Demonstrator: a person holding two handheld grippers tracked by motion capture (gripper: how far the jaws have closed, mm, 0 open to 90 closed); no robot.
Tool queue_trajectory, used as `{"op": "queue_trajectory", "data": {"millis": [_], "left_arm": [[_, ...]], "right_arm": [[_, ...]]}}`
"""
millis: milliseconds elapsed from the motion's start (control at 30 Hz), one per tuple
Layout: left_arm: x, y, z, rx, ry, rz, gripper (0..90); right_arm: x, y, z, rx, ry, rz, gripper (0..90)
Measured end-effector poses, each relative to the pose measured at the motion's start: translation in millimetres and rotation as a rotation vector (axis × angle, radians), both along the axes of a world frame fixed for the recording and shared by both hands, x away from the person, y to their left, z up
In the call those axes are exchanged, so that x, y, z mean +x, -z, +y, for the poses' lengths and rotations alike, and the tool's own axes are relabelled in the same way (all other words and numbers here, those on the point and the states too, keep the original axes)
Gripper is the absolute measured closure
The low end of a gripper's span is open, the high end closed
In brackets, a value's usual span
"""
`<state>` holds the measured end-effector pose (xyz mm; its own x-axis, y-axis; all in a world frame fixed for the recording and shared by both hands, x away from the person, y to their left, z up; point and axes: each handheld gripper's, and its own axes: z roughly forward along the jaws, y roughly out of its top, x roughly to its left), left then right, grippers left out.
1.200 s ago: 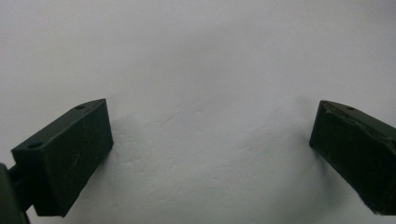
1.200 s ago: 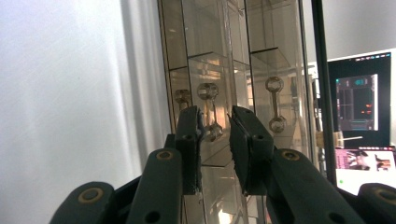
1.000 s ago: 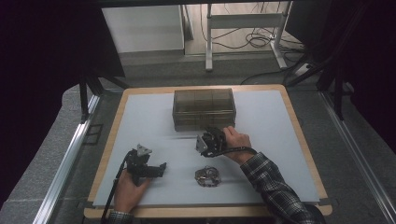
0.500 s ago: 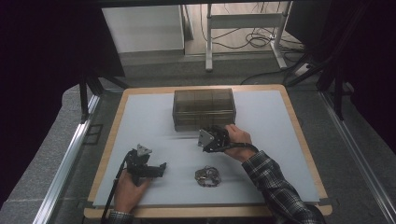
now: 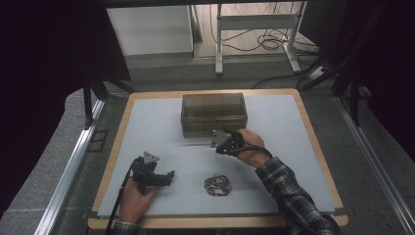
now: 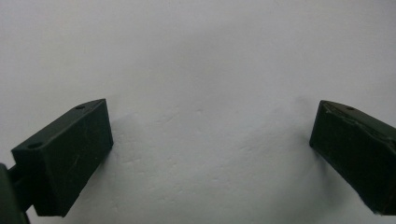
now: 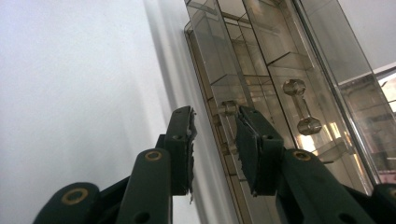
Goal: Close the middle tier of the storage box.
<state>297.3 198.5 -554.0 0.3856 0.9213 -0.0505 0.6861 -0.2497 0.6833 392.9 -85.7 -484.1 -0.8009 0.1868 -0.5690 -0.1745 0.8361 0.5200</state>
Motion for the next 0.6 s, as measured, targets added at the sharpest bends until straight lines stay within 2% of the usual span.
{"op": "queue_trajectory", "data": {"millis": [300, 600], "left_arm": [[0.0, -0.2, 0.3, 0.004, 0.004, 0.002, 0.0], [0.0, -0.2, 0.4, 0.004, 0.004, 0.003, 0.0]], "right_arm": [[5.0, -3.6, -4.7, 0.037, -0.008, 0.082, 63.5], [10.2, -6.0, -9.1, 0.054, -0.019, 0.127, 61.4]]}}
